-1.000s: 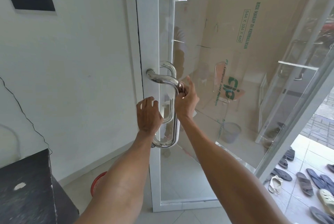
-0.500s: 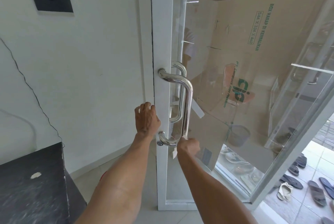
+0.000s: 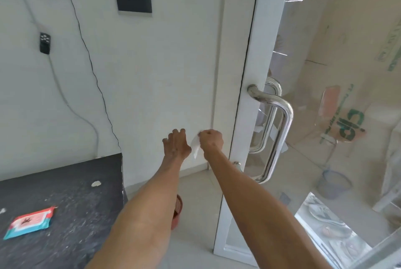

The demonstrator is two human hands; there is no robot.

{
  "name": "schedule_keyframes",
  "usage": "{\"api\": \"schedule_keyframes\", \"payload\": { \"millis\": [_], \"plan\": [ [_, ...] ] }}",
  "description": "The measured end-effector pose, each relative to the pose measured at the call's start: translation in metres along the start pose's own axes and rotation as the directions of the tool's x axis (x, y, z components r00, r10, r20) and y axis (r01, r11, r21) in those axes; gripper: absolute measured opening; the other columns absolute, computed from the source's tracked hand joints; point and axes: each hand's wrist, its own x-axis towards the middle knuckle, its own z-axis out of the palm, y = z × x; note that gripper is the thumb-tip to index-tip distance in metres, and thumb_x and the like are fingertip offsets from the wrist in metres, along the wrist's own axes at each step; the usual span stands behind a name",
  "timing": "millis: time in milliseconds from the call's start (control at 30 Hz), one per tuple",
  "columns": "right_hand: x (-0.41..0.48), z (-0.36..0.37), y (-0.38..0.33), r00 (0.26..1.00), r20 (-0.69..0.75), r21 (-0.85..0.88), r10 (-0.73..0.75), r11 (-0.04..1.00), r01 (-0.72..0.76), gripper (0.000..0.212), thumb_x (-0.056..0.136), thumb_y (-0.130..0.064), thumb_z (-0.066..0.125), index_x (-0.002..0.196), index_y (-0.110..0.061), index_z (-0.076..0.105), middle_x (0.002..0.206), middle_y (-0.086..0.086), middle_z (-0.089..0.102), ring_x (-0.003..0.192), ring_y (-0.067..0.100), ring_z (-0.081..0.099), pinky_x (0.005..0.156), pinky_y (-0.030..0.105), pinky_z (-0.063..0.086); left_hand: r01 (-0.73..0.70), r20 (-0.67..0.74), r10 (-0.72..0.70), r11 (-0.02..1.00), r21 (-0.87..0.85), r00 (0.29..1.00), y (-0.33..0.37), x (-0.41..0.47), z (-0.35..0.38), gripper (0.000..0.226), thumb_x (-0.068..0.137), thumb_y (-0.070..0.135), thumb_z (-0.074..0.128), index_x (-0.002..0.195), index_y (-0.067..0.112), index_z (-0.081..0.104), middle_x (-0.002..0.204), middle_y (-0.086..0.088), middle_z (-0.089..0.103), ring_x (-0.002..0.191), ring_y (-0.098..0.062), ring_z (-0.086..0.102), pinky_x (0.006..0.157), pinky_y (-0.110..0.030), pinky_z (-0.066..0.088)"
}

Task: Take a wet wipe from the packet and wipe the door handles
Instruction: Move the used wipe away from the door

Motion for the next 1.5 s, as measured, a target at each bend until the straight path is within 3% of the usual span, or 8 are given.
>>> {"api": "schedule_keyframes", "payload": {
  "millis": [167, 400, 600, 800, 967, 1167, 1367, 1500],
  "plan": [
    [0.019, 0.054, -0.020, 0.994, 0.043, -0.090, -0.097, 0.991, 0.101, 0.006, 0.093, -0.021, 0.050, 0.093, -0.018, 0.056, 0.094, 0.002, 0.063, 0.092, 0.028, 0.067, 0.080, 0.036, 0.057, 0.048, 0.047, -0.036, 0.957, -0.287, 0.998, -0.047, 0.028, -0.016, 0.058, 0.082, 0.006, 0.053, 0.138, 0.017, 0.044, 0.133, -0.009, 0.052, 0.123, -0.027, 0.050, 0.094, -0.037, 0.045],
    [0.049, 0.110, -0.017, 0.991, 0.101, -0.077, -0.091, 0.992, 0.099, 0.019, 0.095, -0.021, 0.048, 0.110, -0.012, 0.055, 0.103, 0.007, 0.061, 0.083, 0.028, 0.064, 0.071, 0.033, 0.056, 0.056, 0.048, -0.037, 0.871, -0.489, 0.998, -0.094, 0.068, -0.011, 0.047, 0.081, 0.009, 0.057, 0.127, 0.016, 0.056, 0.119, -0.009, 0.064, 0.112, -0.024, 0.059, 0.090, -0.032, 0.050],
    [0.082, 0.148, 0.007, 0.980, 0.178, -0.113, -0.084, 0.988, 0.105, 0.024, 0.090, -0.021, 0.056, 0.113, -0.014, 0.057, 0.103, 0.004, 0.062, 0.081, 0.021, 0.059, 0.068, 0.026, 0.048, 0.081, 0.020, -0.080, 0.893, -0.444, 0.997, -0.105, 0.093, 0.026, 0.014, 0.080, 0.008, 0.053, 0.069, 0.003, 0.061, 0.078, -0.017, 0.066, 0.078, -0.033, 0.059, 0.059, -0.029, 0.038],
    [0.126, 0.184, 0.065, 0.960, 0.248, -0.123, -0.127, 0.979, 0.161, 0.017, 0.087, -0.032, 0.057, 0.097, -0.020, 0.064, 0.089, 0.005, 0.069, 0.077, 0.027, 0.070, 0.078, 0.044, 0.059, 0.184, -0.044, -0.239, 0.840, -0.510, 0.970, -0.124, 0.123, 0.088, 0.019, 0.081, 0.009, 0.052, 0.086, 0.007, 0.070, 0.085, -0.011, 0.069, 0.081, -0.031, 0.064, 0.065, -0.034, 0.050],
    [0.157, 0.209, 0.148, 0.935, 0.310, -0.178, -0.173, 0.956, 0.235, 0.023, 0.082, -0.042, 0.058, 0.097, -0.026, 0.066, 0.103, -0.001, 0.069, 0.083, 0.025, 0.071, 0.080, 0.043, 0.059, 0.205, -0.034, -0.270, 0.802, -0.561, 0.962, -0.148, 0.127, 0.176, 0.015, 0.081, 0.013, 0.053, 0.080, 0.005, 0.066, 0.077, -0.010, 0.068, 0.074, -0.031, 0.067, 0.066, -0.041, 0.057],
    [0.204, 0.245, 0.277, 0.904, 0.383, -0.222, -0.192, 0.931, 0.291, 0.025, 0.083, -0.040, 0.060, 0.102, -0.024, 0.066, 0.110, 0.003, 0.070, 0.093, 0.025, 0.070, 0.088, 0.037, 0.055, 0.171, -0.038, -0.198, 0.916, -0.364, 0.980, -0.194, 0.130, 0.305, 0.020, 0.083, 0.015, 0.048, 0.089, 0.014, 0.067, 0.090, -0.010, 0.068, 0.086, -0.030, 0.061, 0.061, -0.032, 0.045],
    [0.255, 0.291, 0.433, 0.895, 0.395, -0.341, -0.208, 0.871, 0.353, 0.033, 0.088, -0.046, 0.055, 0.105, -0.020, 0.069, 0.116, 0.000, 0.067, 0.105, 0.020, 0.063, 0.088, 0.031, 0.049, 0.227, -0.069, -0.248, 0.946, -0.232, 0.966, -0.254, 0.127, 0.469, 0.022, 0.085, 0.023, 0.053, 0.094, 0.019, 0.072, 0.096, -0.006, 0.071, 0.093, -0.029, 0.065, 0.070, -0.034, 0.050],
    [0.290, 0.323, 0.548, 0.894, 0.413, -0.433, -0.176, 0.825, 0.363, 0.026, 0.084, -0.030, 0.060, 0.106, -0.021, 0.070, 0.116, 0.001, 0.069, 0.108, 0.020, 0.063, 0.088, 0.026, 0.046, 0.289, -0.059, -0.304, 0.940, -0.183, 0.951, -0.294, 0.123, 0.583, 0.019, 0.084, 0.025, 0.059, 0.092, 0.019, 0.075, 0.098, -0.006, 0.072, 0.094, -0.030, 0.067, 0.073, -0.033, 0.051]
  ]
}}
